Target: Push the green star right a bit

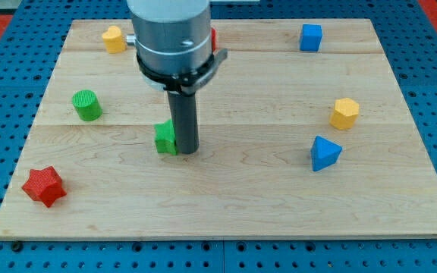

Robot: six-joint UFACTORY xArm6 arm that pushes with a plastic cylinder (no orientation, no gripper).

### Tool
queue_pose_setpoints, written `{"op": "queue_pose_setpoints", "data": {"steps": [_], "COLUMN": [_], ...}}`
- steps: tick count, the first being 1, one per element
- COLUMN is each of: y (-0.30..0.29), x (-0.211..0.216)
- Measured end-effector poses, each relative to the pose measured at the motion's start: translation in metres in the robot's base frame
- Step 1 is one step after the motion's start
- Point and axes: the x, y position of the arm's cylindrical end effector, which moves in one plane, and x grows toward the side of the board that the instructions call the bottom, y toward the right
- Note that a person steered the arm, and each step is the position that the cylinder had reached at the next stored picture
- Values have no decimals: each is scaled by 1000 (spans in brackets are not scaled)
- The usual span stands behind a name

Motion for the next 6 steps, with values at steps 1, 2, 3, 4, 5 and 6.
{"op": "queue_pose_setpoints", "data": {"steps": [1,2,3,4,5,6], "y": [6,-21,-76,-77,-32,5], "x": [42,52,33,-3,-1,-1]}}
